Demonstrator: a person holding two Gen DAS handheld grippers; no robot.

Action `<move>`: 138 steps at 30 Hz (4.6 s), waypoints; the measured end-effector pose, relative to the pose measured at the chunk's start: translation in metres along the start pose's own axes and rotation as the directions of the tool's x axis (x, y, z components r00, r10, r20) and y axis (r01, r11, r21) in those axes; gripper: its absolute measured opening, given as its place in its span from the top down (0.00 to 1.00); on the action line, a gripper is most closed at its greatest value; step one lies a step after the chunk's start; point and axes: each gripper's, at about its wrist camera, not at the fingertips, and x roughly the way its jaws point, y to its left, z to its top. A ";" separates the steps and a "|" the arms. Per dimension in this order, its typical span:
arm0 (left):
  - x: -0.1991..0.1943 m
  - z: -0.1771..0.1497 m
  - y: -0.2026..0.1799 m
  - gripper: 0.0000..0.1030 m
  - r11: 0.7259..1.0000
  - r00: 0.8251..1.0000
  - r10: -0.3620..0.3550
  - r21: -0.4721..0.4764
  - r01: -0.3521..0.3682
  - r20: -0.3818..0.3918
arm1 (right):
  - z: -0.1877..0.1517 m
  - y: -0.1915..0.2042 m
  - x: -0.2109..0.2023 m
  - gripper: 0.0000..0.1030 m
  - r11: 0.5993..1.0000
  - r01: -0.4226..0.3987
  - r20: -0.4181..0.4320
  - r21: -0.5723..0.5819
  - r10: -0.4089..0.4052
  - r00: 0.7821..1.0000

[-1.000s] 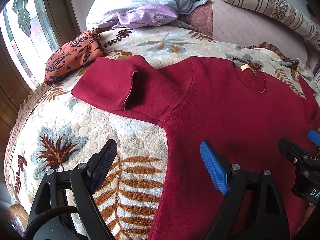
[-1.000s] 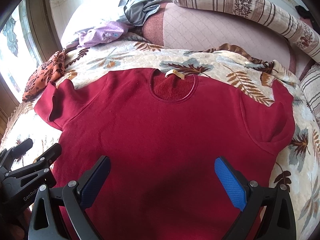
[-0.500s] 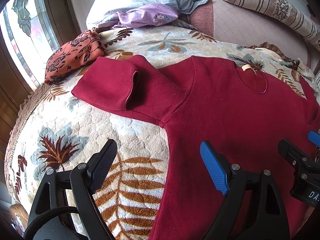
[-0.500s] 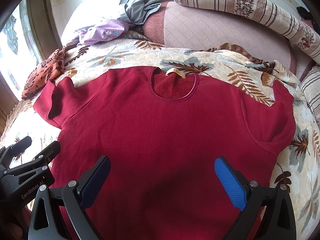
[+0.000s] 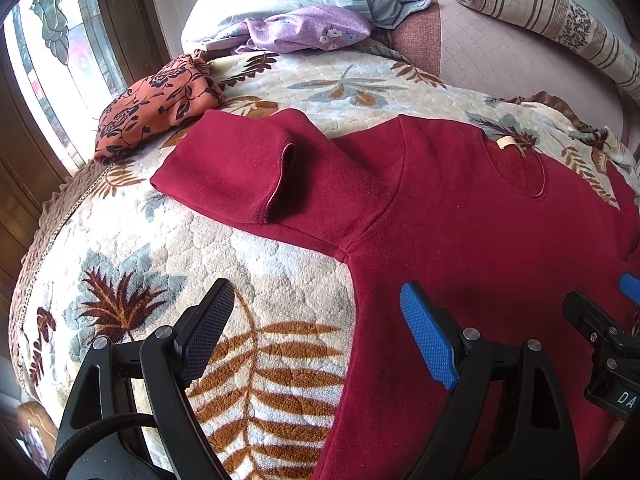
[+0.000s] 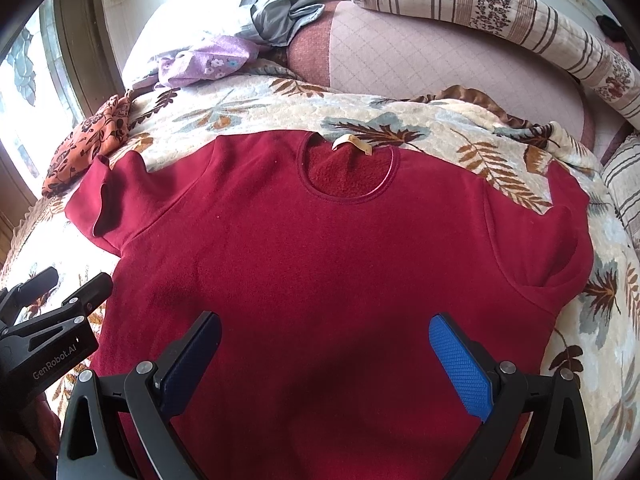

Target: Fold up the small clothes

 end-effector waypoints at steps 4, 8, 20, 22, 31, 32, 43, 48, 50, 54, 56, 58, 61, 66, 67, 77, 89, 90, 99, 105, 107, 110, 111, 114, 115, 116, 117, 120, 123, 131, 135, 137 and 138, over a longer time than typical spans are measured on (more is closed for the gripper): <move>0.002 0.002 0.004 0.17 1.000 1.000 0.008 -0.012 -0.008 -0.003 | 0.000 0.001 0.001 0.00 1.000 0.002 -0.001 -0.003 -0.002 1.000; 0.005 0.005 0.010 0.17 0.999 1.000 0.019 -0.033 -0.019 -0.007 | 0.001 0.003 0.002 0.00 1.000 -0.003 -0.002 -0.009 0.003 1.000; 0.015 0.018 0.056 0.17 0.986 0.997 0.066 -0.154 -0.070 -0.029 | 0.010 0.025 0.003 0.00 0.996 -0.063 0.022 -0.060 0.065 0.998; 0.018 0.020 0.070 0.17 0.977 0.996 0.083 -0.193 -0.088 -0.034 | 0.016 0.033 0.001 0.01 0.991 -0.114 0.041 -0.077 0.117 0.992; 0.024 0.024 0.123 0.17 0.935 0.986 0.150 -0.314 -0.163 -0.065 | 0.065 0.102 0.021 0.29 0.900 -0.420 0.023 -0.115 0.425 0.905; 0.024 0.024 0.128 0.17 0.930 0.986 0.156 -0.326 -0.169 -0.065 | 0.069 0.115 0.026 0.29 0.886 -0.444 0.013 -0.132 0.449 0.893; 0.022 0.024 0.163 0.17 0.896 0.982 0.174 -0.403 -0.188 -0.071 | 0.095 0.183 0.091 0.54 0.834 -0.535 -0.051 -0.135 0.534 0.844; 0.023 0.026 0.163 0.17 0.894 0.980 0.183 -0.402 -0.197 -0.074 | 0.100 0.197 0.098 0.90 0.833 -0.535 -0.033 -0.140 0.536 0.844; 0.021 0.026 0.164 0.17 0.891 0.980 0.189 -0.407 -0.200 -0.067 | 0.103 0.191 0.092 0.93 0.832 -0.539 -0.026 -0.130 0.541 0.841; 0.015 0.028 0.164 0.17 0.886 0.979 0.197 -0.418 -0.200 -0.050 | 0.113 0.159 0.043 0.94 0.821 -0.550 0.069 -0.154 0.564 0.823; 0.012 0.028 0.161 0.17 0.886 0.979 0.201 -0.418 -0.200 -0.041 | 0.118 0.136 0.016 0.94 0.822 -0.548 0.114 -0.155 0.566 0.816; 0.011 0.029 0.156 0.17 0.891 0.978 0.205 -0.407 -0.202 -0.038 | 0.122 0.106 -0.010 0.94 0.824 -0.547 0.154 -0.149 0.566 0.810; 0.010 0.029 0.145 0.17 0.903 0.979 0.202 -0.382 -0.197 -0.028 | 0.122 0.056 -0.045 0.94 0.841 -0.522 0.201 -0.141 0.541 0.817; 0.010 0.031 0.117 0.17 0.929 0.981 0.196 -0.318 -0.189 -0.011 | 0.105 -0.027 -0.068 0.94 0.925 -0.363 0.225 -0.111 0.379 0.898; 0.011 0.032 0.111 0.17 0.934 0.982 0.190 -0.305 -0.184 -0.010 | 0.101 -0.044 -0.064 0.94 0.942 -0.322 0.216 -0.089 0.334 0.918; 0.024 0.033 0.061 0.17 0.972 0.991 0.135 -0.192 -0.134 -0.006 | 0.061 -0.156 0.004 0.94 0.991 -0.048 0.037 0.127 0.043 0.998; 0.022 0.031 0.042 0.17 0.988 0.997 0.081 -0.134 -0.081 -0.002 | 0.058 -0.169 0.039 0.91 0.984 0.143 -0.060 0.105 -0.138 0.989; 0.022 0.031 0.045 0.17 0.987 0.996 0.091 -0.136 -0.091 -0.001 | 0.058 -0.168 0.036 0.90 0.979 0.167 -0.053 0.113 -0.162 0.985; 0.014 0.033 0.084 0.17 0.962 0.986 0.165 -0.220 -0.160 0.004 | 0.046 -0.048 -0.022 0.32 0.888 -0.458 0.109 0.026 0.453 0.885; 0.010 0.032 0.097 0.17 0.956 0.985 0.173 -0.244 -0.166 0.011 | 0.024 0.079 0.025 0.33 0.821 -0.550 -0.039 -0.152 0.551 0.833; 0.008 0.032 0.099 0.17 0.956 0.984 0.179 -0.241 -0.170 0.016 | 0.032 0.093 0.037 0.32 0.848 -0.505 0.023 -0.157 0.515 0.857; 0.005 0.033 0.106 0.17 0.952 0.984 0.178 -0.258 -0.167 0.020 | 0.044 0.109 0.064 0.33 0.862 -0.487 -0.007 -0.139 0.491 0.871; 0.003 0.034 0.109 0.17 0.949 0.984 0.176 -0.270 -0.163 0.024 | 0.046 0.112 0.068 0.33 0.860 -0.494 -0.001 -0.129 0.498 0.867; -0.002 0.035 0.119 0.17 0.935 0.984 0.174 -0.320 -0.151 0.044 | 0.048 0.126 0.059 0.35 0.816 -0.559 0.037 -0.148 0.570 0.821; -0.002 0.035 0.122 0.17 0.930 0.984 0.174 -0.335 -0.150 0.045 | 0.050 0.136 0.059 0.37 0.797 -0.585 0.017 -0.151 0.594 0.805; -0.002 0.035 0.124 0.17 0.927 0.984 0.174 -0.344 -0.149 0.042 | 0.049 0.142 0.063 0.41 0.794 -0.592 -0.008 -0.141 0.597 0.802; -0.002 0.035 0.125 0.17 0.925 0.984 0.172 -0.349 -0.148 0.037 | 0.047 0.145 0.065 0.42 0.804 -0.583 -0.014 -0.116 0.586 0.810; -0.001 0.035 0.123 0.17 0.928 0.984 0.176 -0.339 -0.154 0.033 | 0.042 0.129 0.059 0.43 0.788 -0.615 -0.013 -0.025 0.615 0.788; -0.001 0.035 0.119 0.17 0.932 0.986 0.166 -0.332 -0.146 0.031 | 0.027 0.112 0.042 0.43 0.771 -0.637 -0.023 -0.003 0.637 0.770; -0.002 0.037 0.105 0.17 0.946 0.986 0.159 -0.292 -0.139 0.043 | 0.039 0.102 0.081 0.41 0.845 -0.533 0.002 0.042 0.534 0.846; -0.002 0.039 0.107 0.17 0.939 0.987 0.153 -0.317 -0.131 0.045 | 0.046 0.122 0.074 0.38 0.833 -0.553 0.043 -0.005 0.553 0.832; 0.000 0.039 0.102 0.17 0.942 0.988 0.150 -0.309 -0.130 0.043 | 0.040 0.134 0.071 0.38 0.818 -0.572 0.033 -0.052 0.574 0.818; 0.001 0.040 0.098 0.17 0.945 0.988 0.151 -0.298 -0.132 0.044 | 0.037 0.137 0.071 0.38 0.824 -0.562 0.027 -0.073 0.565 0.824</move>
